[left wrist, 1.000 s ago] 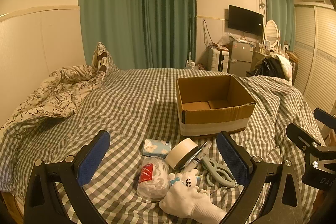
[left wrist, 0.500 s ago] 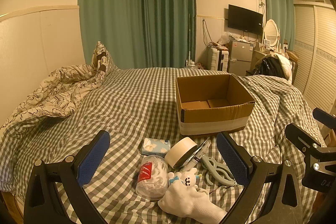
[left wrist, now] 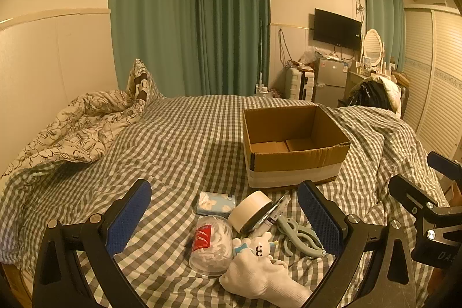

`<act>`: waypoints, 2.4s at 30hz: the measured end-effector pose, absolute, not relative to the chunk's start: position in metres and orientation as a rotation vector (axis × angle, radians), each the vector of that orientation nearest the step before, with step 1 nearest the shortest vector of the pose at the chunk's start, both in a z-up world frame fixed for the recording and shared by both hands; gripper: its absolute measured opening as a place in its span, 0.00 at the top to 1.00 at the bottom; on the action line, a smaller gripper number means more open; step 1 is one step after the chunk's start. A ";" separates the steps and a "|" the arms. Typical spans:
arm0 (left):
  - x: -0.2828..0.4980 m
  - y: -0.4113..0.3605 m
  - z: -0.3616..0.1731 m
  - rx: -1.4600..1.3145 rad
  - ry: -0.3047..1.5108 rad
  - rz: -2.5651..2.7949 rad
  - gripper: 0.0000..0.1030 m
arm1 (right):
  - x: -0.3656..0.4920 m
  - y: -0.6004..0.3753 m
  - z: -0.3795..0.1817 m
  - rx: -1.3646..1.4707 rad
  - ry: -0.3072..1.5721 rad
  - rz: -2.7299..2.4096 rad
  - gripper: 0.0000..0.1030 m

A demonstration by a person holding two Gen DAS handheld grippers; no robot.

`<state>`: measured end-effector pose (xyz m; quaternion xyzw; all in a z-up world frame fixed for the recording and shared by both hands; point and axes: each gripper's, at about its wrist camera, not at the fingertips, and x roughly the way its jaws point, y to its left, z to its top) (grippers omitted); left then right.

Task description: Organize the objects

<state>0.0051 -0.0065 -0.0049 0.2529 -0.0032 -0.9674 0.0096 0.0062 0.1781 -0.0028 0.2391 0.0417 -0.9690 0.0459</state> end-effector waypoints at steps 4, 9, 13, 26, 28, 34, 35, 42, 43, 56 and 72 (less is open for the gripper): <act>0.003 -0.010 -0.007 0.813 -0.013 -3.008 0.00 | 0.006 0.177 -0.002 0.728 0.127 -2.947 0.00; -0.005 -0.016 -0.018 0.873 -0.015 -2.974 0.00 | 0.002 0.175 -0.006 0.748 0.134 -2.934 0.00; -0.010 -0.020 -0.027 0.908 -0.023 -2.954 0.00 | -0.004 0.175 -0.013 0.777 0.138 -2.922 0.00; -0.044 -0.043 -0.090 1.160 -0.089 -2.788 0.00 | -0.056 0.175 -0.079 1.026 0.167 -2.786 0.00; -0.050 -0.044 -0.102 1.206 -0.098 -2.761 0.00 | -0.068 0.175 -0.098 1.104 0.163 -2.741 0.00; -0.069 -0.041 -0.136 1.354 -0.123 -2.723 0.00 | -0.093 0.165 -0.142 1.253 0.171 -2.618 0.03; -0.073 -0.040 -0.140 1.383 -0.119 -2.722 0.00 | -0.096 0.163 -0.147 1.270 0.175 -2.602 0.04; -0.094 -0.035 -0.160 1.471 -0.100 -2.711 0.03 | -0.113 0.148 -0.182 1.388 0.219 -2.483 0.12; -0.094 -0.034 -0.160 1.468 -0.096 -2.719 0.11 | -0.114 0.146 -0.185 1.397 0.235 -2.479 0.14; -0.078 -0.035 -0.151 1.522 -0.007 -2.783 0.39 | -0.096 0.151 -0.174 1.354 0.231 -2.519 0.47; -0.055 -0.014 -0.043 1.175 -0.064 -2.997 0.39 | -0.058 0.171 -0.076 1.103 0.213 -2.683 0.50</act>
